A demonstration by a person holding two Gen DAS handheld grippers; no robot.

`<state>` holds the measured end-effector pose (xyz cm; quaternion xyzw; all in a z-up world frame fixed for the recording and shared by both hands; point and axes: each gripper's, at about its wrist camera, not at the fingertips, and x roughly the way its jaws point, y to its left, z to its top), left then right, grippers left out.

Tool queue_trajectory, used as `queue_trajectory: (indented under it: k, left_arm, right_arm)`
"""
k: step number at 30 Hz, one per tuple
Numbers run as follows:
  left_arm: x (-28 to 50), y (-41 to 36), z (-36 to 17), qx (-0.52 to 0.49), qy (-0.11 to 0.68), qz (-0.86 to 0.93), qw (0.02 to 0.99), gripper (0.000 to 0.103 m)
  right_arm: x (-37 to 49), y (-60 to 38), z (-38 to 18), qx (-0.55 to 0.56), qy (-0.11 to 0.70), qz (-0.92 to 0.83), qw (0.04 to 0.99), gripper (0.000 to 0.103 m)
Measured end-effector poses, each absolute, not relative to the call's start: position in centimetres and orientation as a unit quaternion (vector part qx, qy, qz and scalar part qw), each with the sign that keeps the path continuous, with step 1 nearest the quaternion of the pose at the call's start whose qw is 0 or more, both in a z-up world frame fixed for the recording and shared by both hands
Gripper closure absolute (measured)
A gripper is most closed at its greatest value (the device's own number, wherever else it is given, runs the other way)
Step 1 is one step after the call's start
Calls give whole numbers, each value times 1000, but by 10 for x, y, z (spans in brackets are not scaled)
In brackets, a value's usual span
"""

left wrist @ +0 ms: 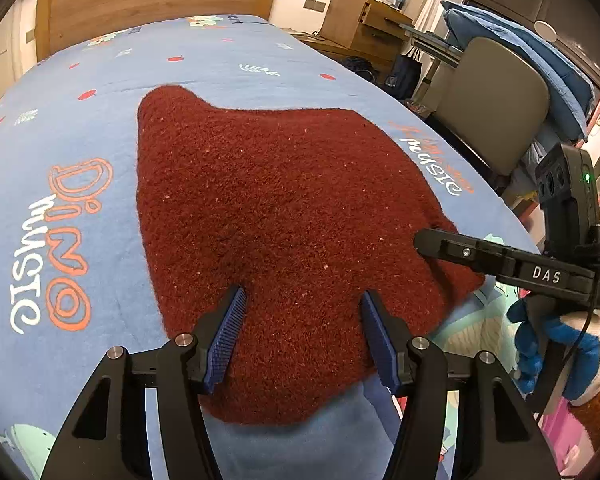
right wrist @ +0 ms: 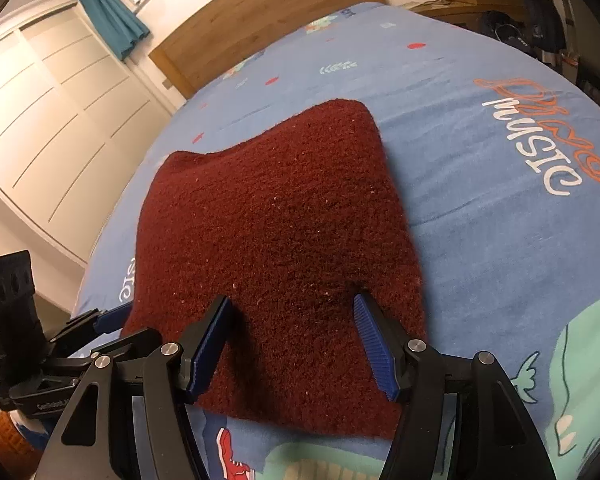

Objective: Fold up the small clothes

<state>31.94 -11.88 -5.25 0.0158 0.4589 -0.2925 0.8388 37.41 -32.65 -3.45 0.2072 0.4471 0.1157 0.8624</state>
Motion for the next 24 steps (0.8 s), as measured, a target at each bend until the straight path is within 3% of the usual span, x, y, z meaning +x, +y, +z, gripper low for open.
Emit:
queue_trajectory:
  k: [10, 14, 21, 24]
  left_arm:
    - [353, -77, -30, -64, 457, -248, 852, 37]
    - [376, -67, -44, -110, 480, -245, 835, 34]
    - [405, -52, -70, -202, 502, -283, 792, 16]
    - [416, -42, -87, -257, 517, -304, 758, 14]
  right_arm:
    - [381, -345, 7, 204, 417, 93, 881, 35]
    - [399, -351, -9, 213, 454, 91, 861, 27]
    - [422, -363, -57, 275, 517, 158, 795, 23]
    - [428, -373, -75, 324, 522, 190, 766, 23]
